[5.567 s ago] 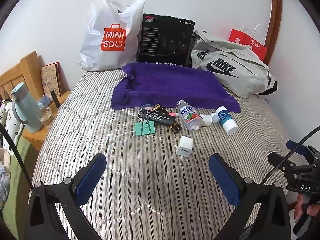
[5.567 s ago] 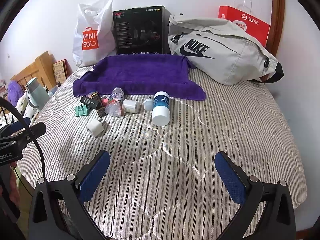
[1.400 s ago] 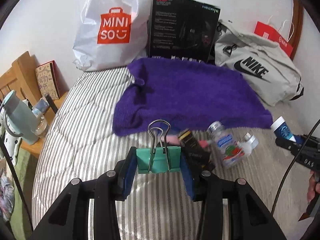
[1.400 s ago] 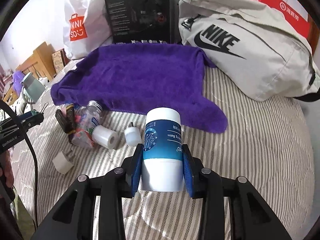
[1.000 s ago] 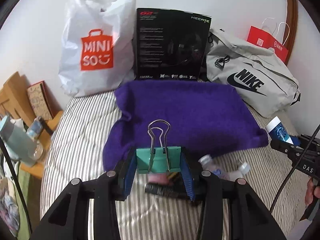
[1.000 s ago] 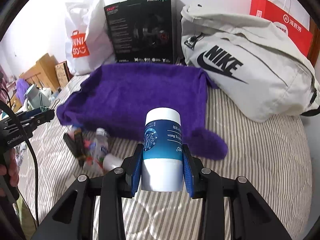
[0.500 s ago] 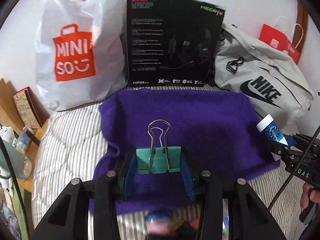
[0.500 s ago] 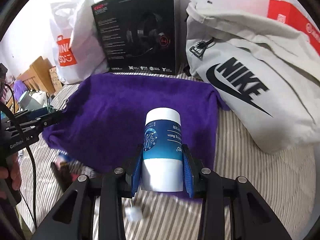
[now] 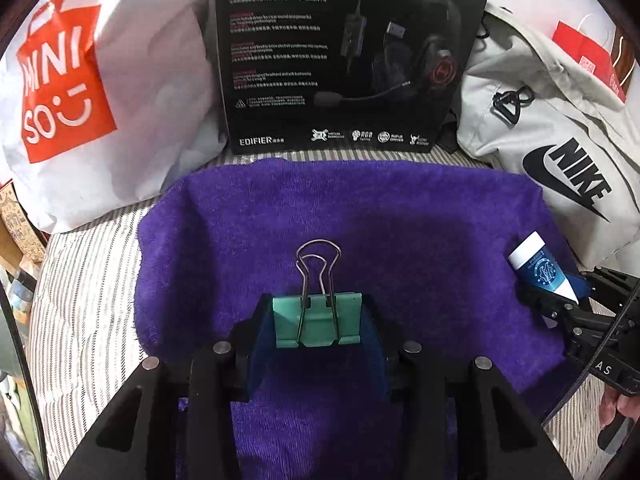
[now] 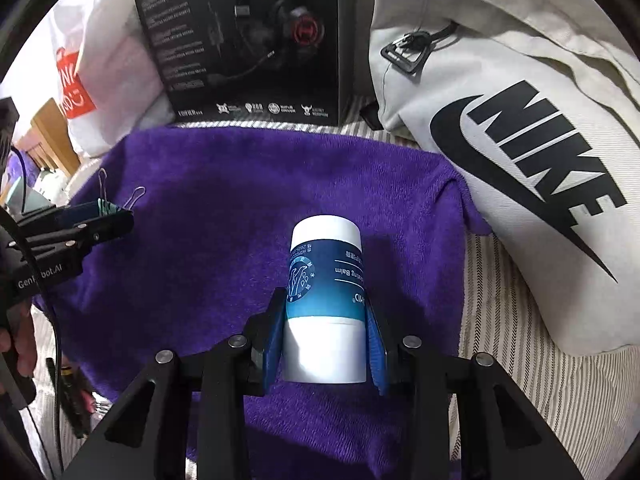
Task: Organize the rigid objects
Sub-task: 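Carry the clip and bottle onto the purple towel and open both tools, then grasp the pink-lidded jar with the left tool while the right tool grasps the small white cap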
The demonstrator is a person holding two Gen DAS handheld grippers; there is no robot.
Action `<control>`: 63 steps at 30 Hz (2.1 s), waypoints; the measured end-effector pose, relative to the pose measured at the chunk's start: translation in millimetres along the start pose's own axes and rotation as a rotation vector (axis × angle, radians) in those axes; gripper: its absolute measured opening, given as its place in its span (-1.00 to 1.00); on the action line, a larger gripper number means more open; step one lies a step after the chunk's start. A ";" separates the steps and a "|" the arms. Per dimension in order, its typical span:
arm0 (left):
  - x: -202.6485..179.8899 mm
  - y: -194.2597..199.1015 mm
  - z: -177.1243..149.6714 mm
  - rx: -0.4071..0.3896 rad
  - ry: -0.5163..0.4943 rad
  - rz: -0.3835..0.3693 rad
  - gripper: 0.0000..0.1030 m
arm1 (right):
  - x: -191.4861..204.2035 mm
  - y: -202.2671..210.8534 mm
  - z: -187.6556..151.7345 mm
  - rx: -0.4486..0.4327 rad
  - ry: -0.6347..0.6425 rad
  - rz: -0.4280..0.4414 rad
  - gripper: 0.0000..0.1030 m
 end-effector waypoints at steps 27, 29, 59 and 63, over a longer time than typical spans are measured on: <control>-1.5 17.6 -26.2 0.030 -0.031 0.064 0.49 | -4.1 30.3 -18.2 -0.030 -0.033 0.020 0.40; -0.9 29.1 -27.6 0.015 -0.029 0.067 0.49 | -4.2 42.5 -21.5 -0.042 -0.029 0.010 0.48; 24.1 79.0 -126.3 0.012 0.076 0.063 0.50 | 12.3 128.2 -137.3 -0.047 -0.103 0.031 0.66; 11.9 73.3 -127.6 0.024 0.038 0.076 0.47 | 7.4 127.1 -140.8 -0.044 -0.121 0.033 0.66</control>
Point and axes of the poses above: each gripper's, at about its wrist camera, not at the fingertips, and y roughly against the way its jaws point, x to its left, z to its top, the point moved 10 cm from there along -y, roughly the way its jaws point, and after that the axes turned 1 degree about -y, right-handed, at the moved point
